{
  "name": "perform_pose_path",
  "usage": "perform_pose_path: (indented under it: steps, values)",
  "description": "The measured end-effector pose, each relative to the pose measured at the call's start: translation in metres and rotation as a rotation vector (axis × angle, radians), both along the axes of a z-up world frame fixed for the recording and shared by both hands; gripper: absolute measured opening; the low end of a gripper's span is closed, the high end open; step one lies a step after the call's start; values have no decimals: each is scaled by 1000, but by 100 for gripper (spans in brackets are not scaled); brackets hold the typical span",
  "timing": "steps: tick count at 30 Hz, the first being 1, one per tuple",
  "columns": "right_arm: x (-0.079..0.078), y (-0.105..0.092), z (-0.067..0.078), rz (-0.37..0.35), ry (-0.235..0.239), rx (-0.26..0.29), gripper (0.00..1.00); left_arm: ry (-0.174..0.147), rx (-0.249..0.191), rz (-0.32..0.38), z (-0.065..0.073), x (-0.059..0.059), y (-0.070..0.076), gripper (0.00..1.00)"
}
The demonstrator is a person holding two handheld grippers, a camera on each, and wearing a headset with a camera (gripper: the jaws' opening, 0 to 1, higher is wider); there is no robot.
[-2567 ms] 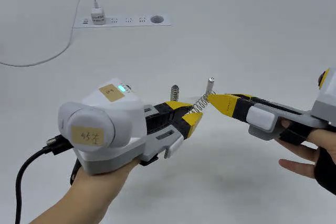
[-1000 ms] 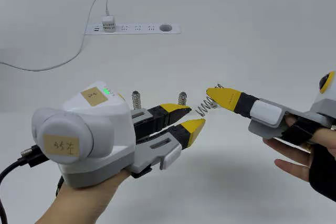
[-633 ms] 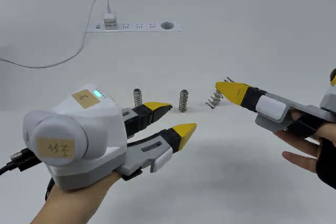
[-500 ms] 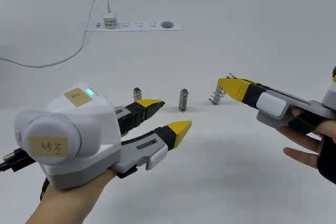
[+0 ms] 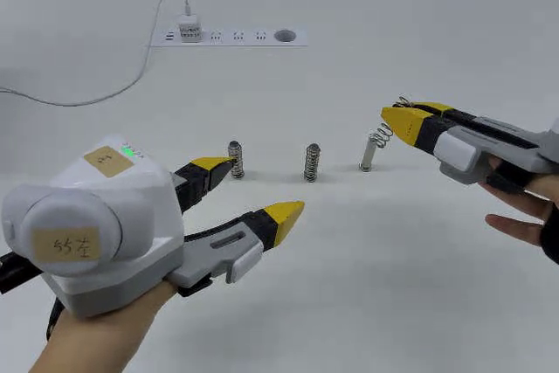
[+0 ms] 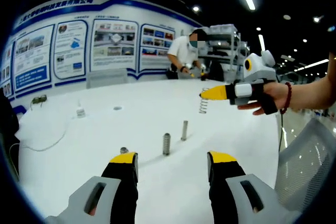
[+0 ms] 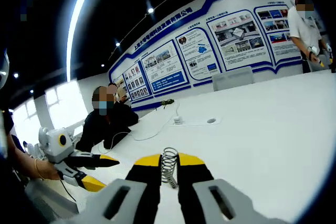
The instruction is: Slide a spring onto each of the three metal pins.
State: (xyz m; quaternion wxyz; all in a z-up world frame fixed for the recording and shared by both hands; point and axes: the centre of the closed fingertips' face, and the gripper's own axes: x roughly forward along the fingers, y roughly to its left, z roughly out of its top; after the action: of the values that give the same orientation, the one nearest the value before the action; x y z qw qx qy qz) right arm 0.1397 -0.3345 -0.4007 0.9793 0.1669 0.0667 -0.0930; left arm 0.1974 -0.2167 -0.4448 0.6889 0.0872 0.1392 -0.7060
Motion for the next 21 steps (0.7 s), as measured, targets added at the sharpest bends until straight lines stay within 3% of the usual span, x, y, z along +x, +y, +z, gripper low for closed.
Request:
perform_pose_path:
  steps: [8,21]
  values:
    - [5,-16,-7,-34,28,-54,12,-21,28,35,-6,8,6,62]
    - [16,-36,-26,-37,93,-163,12,-24,55,43,-17,12,9,75]
